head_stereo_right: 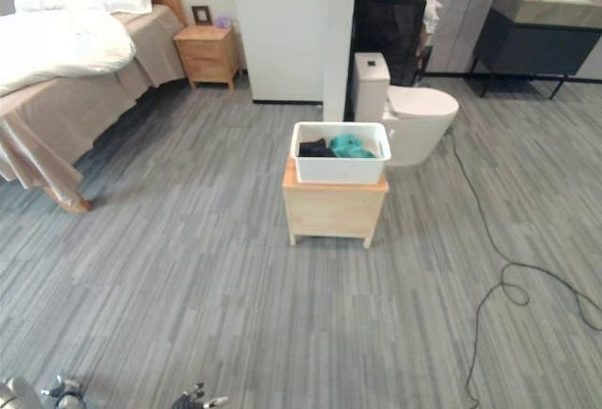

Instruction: Grab the laundry basket,head to the washer,open it,put in the laundry and shut it.

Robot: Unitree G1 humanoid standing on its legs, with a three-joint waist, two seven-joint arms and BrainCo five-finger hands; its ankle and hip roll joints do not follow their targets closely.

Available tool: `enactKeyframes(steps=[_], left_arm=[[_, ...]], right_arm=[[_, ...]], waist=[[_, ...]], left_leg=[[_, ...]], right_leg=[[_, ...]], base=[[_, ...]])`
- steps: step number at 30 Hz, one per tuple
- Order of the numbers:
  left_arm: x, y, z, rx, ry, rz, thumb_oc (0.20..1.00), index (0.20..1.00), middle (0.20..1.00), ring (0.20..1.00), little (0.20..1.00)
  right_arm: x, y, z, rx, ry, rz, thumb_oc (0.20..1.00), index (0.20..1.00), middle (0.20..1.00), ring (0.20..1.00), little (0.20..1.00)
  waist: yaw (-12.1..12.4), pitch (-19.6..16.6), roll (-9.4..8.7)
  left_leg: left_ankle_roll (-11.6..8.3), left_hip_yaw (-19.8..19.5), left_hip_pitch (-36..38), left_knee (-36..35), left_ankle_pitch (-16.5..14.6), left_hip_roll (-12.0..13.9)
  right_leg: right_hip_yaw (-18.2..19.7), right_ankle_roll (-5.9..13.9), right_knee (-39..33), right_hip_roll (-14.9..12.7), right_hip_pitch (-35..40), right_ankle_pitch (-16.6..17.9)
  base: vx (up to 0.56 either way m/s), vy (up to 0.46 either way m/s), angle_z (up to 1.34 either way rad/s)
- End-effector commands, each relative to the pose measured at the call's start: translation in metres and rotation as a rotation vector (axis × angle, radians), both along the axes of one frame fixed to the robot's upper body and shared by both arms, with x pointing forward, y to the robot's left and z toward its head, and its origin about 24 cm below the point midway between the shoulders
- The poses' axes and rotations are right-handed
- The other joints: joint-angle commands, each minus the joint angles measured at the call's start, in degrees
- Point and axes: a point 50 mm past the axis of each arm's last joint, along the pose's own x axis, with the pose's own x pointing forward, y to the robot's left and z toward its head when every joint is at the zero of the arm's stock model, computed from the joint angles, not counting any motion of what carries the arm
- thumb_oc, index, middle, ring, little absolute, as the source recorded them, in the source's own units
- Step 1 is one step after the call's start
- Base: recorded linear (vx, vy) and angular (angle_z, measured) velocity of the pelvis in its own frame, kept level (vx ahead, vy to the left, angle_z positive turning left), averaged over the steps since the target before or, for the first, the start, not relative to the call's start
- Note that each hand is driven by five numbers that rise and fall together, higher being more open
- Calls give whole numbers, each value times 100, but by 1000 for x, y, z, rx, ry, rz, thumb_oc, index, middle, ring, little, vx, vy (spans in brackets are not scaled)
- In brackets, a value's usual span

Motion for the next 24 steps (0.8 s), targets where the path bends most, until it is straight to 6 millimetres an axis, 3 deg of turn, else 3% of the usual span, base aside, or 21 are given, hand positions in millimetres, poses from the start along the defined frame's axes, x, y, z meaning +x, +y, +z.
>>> enactKeyframes(steps=[1,24], left_arm=[[9,9,1,23,1,19,1000,1000,1000,1000,1000],[5,7,-1,11,20,34,1000,1000,1000,1000,1000]], right_arm=[[8,6,-1,7,16,52,1000,1000,1000,1000,1000],[6,5,-1,6,31,64,1000,1000,1000,1000,1000]], waist=[[54,-157,-235],[26,-187,-227]], left_leg=[[-87,-223,-275,-87,115,133],[-80,-177,-254,-87,114,125]], right_leg=[[140,207,10,-391,-3,48],[192,197,10,-379,-27,61]], base=[[0,0,0],[0,0,0]])
